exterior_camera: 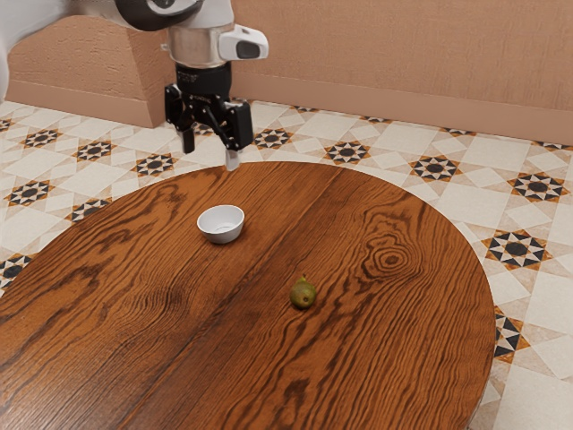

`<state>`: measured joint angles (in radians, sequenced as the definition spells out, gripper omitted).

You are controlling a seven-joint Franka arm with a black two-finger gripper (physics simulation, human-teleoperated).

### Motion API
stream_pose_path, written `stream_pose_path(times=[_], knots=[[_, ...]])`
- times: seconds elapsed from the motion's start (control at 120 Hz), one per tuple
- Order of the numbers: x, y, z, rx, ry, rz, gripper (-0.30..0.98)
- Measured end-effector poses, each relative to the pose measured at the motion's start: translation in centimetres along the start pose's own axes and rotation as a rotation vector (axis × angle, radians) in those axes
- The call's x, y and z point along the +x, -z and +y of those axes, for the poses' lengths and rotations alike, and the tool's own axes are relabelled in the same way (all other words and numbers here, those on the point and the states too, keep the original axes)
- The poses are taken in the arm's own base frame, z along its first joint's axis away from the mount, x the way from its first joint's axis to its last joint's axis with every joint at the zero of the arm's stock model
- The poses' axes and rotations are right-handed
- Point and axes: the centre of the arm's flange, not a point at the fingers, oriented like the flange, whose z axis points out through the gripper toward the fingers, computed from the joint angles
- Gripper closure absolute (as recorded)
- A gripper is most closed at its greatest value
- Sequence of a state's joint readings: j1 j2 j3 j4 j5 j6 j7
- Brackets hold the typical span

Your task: Place the pear in the bowl.

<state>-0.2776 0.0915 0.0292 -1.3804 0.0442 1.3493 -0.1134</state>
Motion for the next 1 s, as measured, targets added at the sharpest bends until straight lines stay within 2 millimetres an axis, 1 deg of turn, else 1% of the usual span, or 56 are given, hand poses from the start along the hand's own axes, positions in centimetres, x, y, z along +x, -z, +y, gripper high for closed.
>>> stream_pose_path(times=[0.125,0.167,0.2,0.233,0.3,0.408,0.475,0.525,0.608,0.65,0.792,0.833,0.9,0.933,0.958,1.0], knots=[[0.4,-0.9,-0.2,0.002,0.002,0.019,0.0],[0.6,-1.8,0.1,-0.005,-0.004,0.005,0.0],[1.1,-3.0,0.4,-0.007,-0.009,-0.006,0.0],[1.7,-4.9,0.8,-0.008,-0.013,-0.025,0.0],[3.3,-9.4,1.4,-0.021,-0.014,-0.064,0.0],[5.9,-17.3,2.8,-0.087,0.008,-0.126,0.0],[6.7,-21.7,3.6,-0.138,0.046,-0.159,0.0],[6.9,-24.3,4.1,-0.173,0.086,-0.174,0.0],[7.5,-27.5,4.8,-0.215,0.163,-0.183,0.0],[7.6,-28.3,5.1,-0.23,0.206,-0.176,0.0],[8.2,-29.7,5.0,-0.246,0.358,-0.148,0.0],[8.4,-30.0,5.0,-0.233,0.397,-0.139,0.0],[8.7,-29.9,4.8,-0.208,0.449,-0.113,0.0],[9.0,-30.3,4.7,-0.193,0.475,-0.106,0.0],[9.4,-30.7,4.4,-0.183,0.499,-0.102,0.0],[10.6,-31.2,3.8,-0.171,0.54,-0.089,0.0]])
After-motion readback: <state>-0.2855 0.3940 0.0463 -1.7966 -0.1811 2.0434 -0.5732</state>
